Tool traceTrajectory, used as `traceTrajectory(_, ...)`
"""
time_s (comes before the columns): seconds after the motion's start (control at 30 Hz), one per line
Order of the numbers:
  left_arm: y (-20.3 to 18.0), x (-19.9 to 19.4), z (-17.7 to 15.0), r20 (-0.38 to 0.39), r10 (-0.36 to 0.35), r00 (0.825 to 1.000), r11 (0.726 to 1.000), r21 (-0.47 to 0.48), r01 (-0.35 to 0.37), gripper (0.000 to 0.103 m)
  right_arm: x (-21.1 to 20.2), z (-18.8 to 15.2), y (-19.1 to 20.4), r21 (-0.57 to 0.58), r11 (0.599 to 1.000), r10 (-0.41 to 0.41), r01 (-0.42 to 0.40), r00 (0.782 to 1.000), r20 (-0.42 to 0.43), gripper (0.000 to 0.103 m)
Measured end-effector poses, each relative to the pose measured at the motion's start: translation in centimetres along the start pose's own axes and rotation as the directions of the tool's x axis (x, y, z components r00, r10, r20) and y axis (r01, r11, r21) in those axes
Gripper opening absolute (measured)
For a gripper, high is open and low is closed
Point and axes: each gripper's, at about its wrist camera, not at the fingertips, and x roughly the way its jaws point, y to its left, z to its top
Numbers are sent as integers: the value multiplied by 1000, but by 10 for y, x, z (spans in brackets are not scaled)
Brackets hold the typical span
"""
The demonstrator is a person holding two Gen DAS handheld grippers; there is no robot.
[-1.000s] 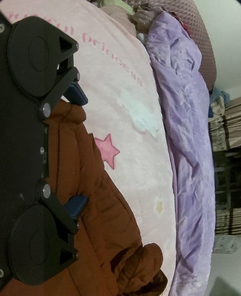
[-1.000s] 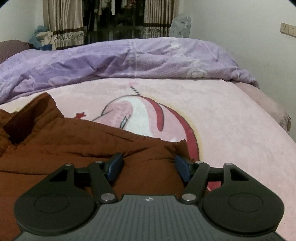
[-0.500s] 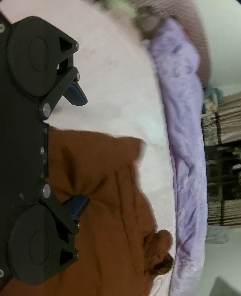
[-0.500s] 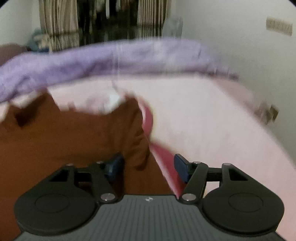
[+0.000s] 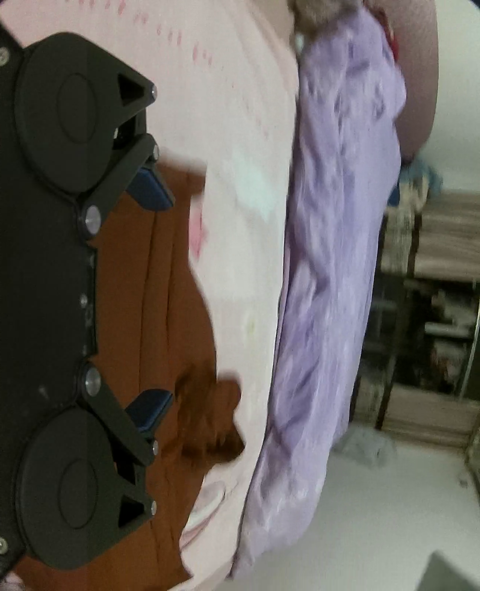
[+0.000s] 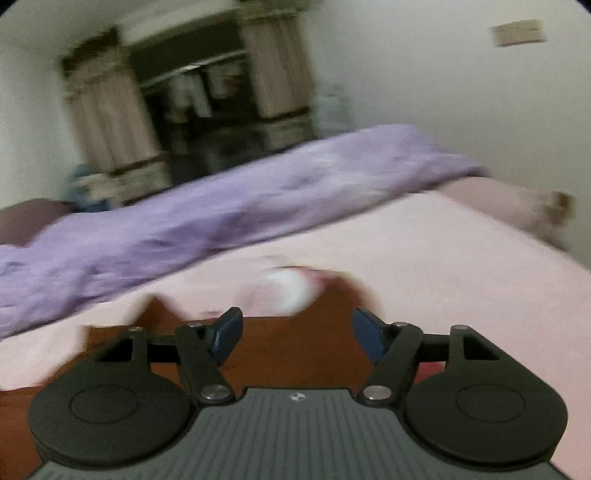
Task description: Fold large clothes
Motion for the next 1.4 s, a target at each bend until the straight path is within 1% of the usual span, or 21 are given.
traceTrajectory(0.07, -20, 21, -12, -45, 20, 999, 998, 55, -17, 103, 16, -14, 28, -83, 997, 2, -6, 999, -50, 78)
traceTrajectory(0.13, -34, 58, -35, -126, 75, 989, 987, 148, -56, 103, 48, -36, 43, -140, 990, -14, -13, 981, -192, 77)
traceTrajectory(0.17, -35, 65, -42, -104, 80, 991, 987, 145, -65, 103, 63, -50, 41, -133, 991, -3, -29, 973, -232, 80)
traceTrajectory(0.2, -33, 64, -39, -88, 80, 993, 990, 124, -69, 103, 65, -60, 39, -135, 991, -6, -19, 982, -188, 80)
traceTrajectory(0.3, -31, 66, -33, -115, 69, 991, 991, 120, -55, 103, 64, -49, 41, -123, 992, -14, -14, 975, -223, 80)
traceTrajectory(0.4, -38, 53, -24, -125, 124, 984, 988, 107, -111, 103, 58, -43, 50, -114, 993, -59, 34, 972, -226, 77)
traceTrajectory(0.43, -42, 45, -20, -116, 117, 986, 990, 89, -107, 103, 51, -41, 54, -112, 993, -59, 36, 975, -213, 76)
traceTrajectory(0.53, -56, 19, -16, -49, 23, 999, 1000, 21, -22, 103, 27, -39, 71, -61, 997, 36, -47, 984, -176, 76)
traceTrajectory(0.6, -70, 23, -21, -85, 31, 996, 998, 49, -27, 103, 20, -44, 80, -50, 997, 55, -65, 981, -186, 77)
traceTrajectory(0.67, -80, 42, -34, -137, 95, 986, 991, 112, -80, 103, 27, -57, 90, -96, 994, 26, -47, 977, -210, 78)
traceTrajectory(0.7, -85, 53, -44, -134, 130, 982, 982, 154, -109, 103, 35, -65, 93, -137, 990, -3, -28, 976, -220, 78)
traceTrajectory(0.73, -90, 59, -54, -94, 152, 984, 973, 191, -132, 103, 39, -73, 97, -185, 983, -24, -16, 977, -212, 78)
traceTrajectory(0.77, -93, 60, -57, -73, 162, 984, 969, 198, -145, 103, 41, -81, 100, -222, 975, -36, -5, 983, -181, 78)
traceTrajectory(0.83, -96, 59, -54, -82, 168, 982, 967, 208, -147, 103, 44, -87, 101, -241, 971, -43, 6, 988, -147, 78)
traceTrajectory(0.97, -89, 57, -53, -84, 145, 986, 973, 193, -127, 103, 42, -78, 99, -239, 971, -28, -14, 985, -170, 80)
traceTrajectory(1.1, -90, 49, -50, -84, 141, 986, 971, 204, -122, 103, 21, -64, 88, -216, 975, 19, -59, 983, -182, 83)
traceTrajectory(1.13, -89, 44, -49, -81, 140, 987, 968, 222, -119, 103, 15, -61, 84, -208, 976, 22, -60, 984, -179, 85)
traceTrajectory(1.17, -91, 36, -48, -70, 139, 988, 959, 257, -116, 103, 10, -57, 77, -215, 975, 9, -48, 984, -178, 92)
traceTrajectory(1.2, -92, 29, -47, -50, 140, 989, 945, 305, -118, 103, 3, -56, 68, -241, 970, -30, -15, 983, -182, 97)
traceTrajectory(1.27, -89, 18, -44, -22, 160, 987, 927, 348, -142, 103, -10, -53, 45, -277, 960, -100, 48, 979, -178, 97)
traceTrajectory(1.4, -62, 4, -33, -36, 155, 987, 943, 305, -136, 103, -33, -37, -24, -150, 974, -199, 172, 961, -193, 98)
